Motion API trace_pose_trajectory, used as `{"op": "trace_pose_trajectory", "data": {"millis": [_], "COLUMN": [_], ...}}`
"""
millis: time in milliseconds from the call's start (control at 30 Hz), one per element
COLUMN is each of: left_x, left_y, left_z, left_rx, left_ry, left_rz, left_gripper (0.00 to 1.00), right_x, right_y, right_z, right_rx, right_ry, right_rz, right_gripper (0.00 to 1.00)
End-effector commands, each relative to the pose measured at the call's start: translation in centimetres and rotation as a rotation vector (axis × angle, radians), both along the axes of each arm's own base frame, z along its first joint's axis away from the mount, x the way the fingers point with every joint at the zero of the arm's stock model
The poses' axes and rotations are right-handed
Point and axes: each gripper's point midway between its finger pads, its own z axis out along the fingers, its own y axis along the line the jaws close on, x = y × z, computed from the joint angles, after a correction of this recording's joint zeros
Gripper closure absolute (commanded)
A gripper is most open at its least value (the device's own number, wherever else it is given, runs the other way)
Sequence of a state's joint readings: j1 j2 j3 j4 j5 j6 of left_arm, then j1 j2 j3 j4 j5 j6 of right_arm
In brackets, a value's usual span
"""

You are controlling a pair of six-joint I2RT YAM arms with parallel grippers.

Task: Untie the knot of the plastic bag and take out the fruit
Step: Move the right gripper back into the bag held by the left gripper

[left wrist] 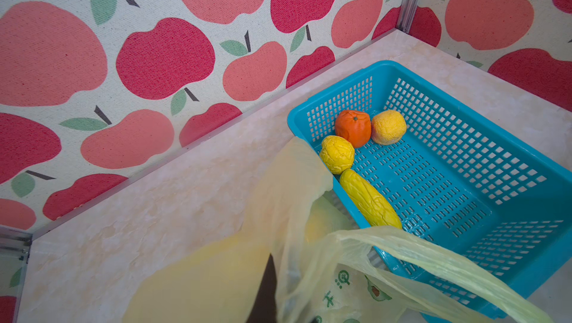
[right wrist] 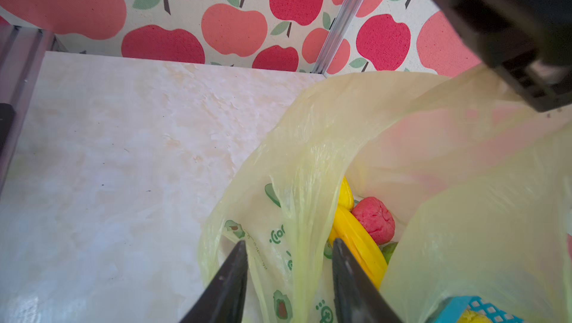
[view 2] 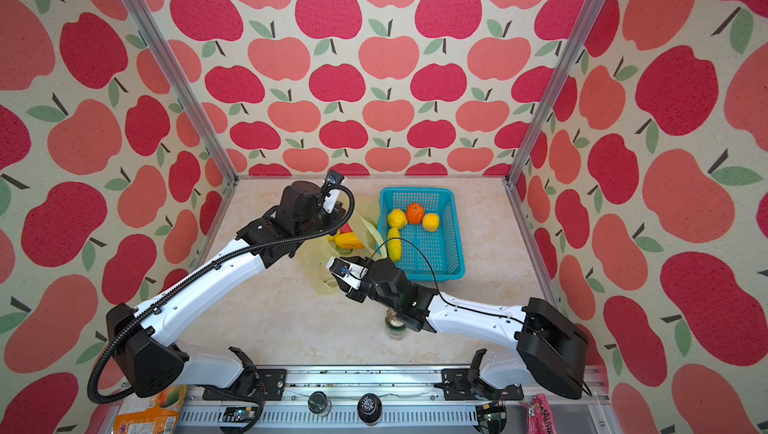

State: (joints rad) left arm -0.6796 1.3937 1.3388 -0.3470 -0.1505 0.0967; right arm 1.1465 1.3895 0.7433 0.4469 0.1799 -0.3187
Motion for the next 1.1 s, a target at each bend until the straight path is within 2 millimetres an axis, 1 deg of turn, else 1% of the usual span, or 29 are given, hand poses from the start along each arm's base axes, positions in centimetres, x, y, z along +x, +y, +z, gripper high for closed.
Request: {"op": "trace_pose_trajectory", "data": {"millis": [0, 67, 133, 167, 233, 300, 367, 467, 500, 533, 567, 633, 667, 733, 833, 967, 1067], "left_x": [-0.6, -0.6, -0.6, -0.7, -0.7, -0.6, -0.6, -0.6, -0.6, -0.5, -0.5, -0.5, -0.5, -0.6, -0.6, -0.6, -0.5], "left_y": [0.2, 0.3, 0.3, 0.2, 0.2, 0.2, 0.2, 0.1, 0.1, 0.1, 0.1, 0.0, 0.0, 0.0, 0.1, 0.0, 0.0], "left_z": [1.1, 1.2, 1.1, 1.1, 1.1, 1.1, 1.1, 1.0, 1.0, 0.9, 1.0, 0.9, 0.8, 0.9, 1.0, 1.0, 1.0], "left_rx": [-0.018, -0.019, -0.019, -0.02, -0.02, -0.019, -0.016, -0.015, -0.015, -0.013, -0.014, -0.017, -0.015, -0.015, -0.016, -0.018, -0.013], "left_ry": [-0.033, -0.037, -0.035, -0.031, -0.03, -0.032, -0.036, -0.033, -0.034, -0.033, -0.033, -0.028, -0.025, -0.025, -0.031, -0.033, -0.032], "left_rz": [-0.002, -0.001, -0.001, -0.004, -0.005, -0.003, -0.003, -0.006, -0.006, -0.006, -0.005, -0.007, -0.009, -0.009, -0.005, -0.009, -0.008], "left_gripper": [1.0, 1.0, 1.0, 1.0, 1.0, 1.0, 1.0, 1.0, 1.0, 1.0, 1.0, 1.0, 1.0, 1.0, 1.0, 1.0, 1.0], "right_x": [1.9, 2.5, 2.7, 2.7, 2.0, 0.7, -0.2, 0.0, 0.5, 0.9, 1.3, 2.0, 2.3, 2.8, 3.4, 5.4, 6.3], "right_y": [0.1, 0.2, 0.0, -0.2, -0.6, -1.0, -2.0, -4.1, -4.7, -5.2, -5.5, -5.3, -4.9, -4.1, -2.7, -1.9, -1.0], "right_z": [-1.2, -2.0, -2.4, -2.2, -1.1, 0.4, 1.8, 3.1, 3.2, 3.2, 2.9, 1.9, 1.4, 0.9, -0.5, -2.3, -4.0], "right_rx": [-0.084, -0.098, -0.084, -0.067, -0.024, 0.021, 0.075, 0.158, 0.178, 0.195, 0.198, 0.173, 0.148, 0.112, 0.054, -0.019, -0.071], "right_ry": [-0.038, -0.036, -0.032, -0.032, -0.028, -0.015, -0.014, -0.004, 0.012, 0.034, 0.049, 0.057, 0.063, 0.089, 0.118, 0.132, 0.143], "right_rz": [-0.091, -0.111, -0.112, -0.111, -0.087, -0.033, -0.002, -0.014, -0.026, -0.034, -0.04, -0.06, -0.066, -0.065, -0.073, -0.149, -0.174], "right_gripper": [0.56, 0.58, 0.6, 0.6, 0.59, 0.56, 0.54, 0.53, 0.56, 0.61, 0.67, 0.77, 0.81, 0.86, 0.87, 0.87, 0.85]}}
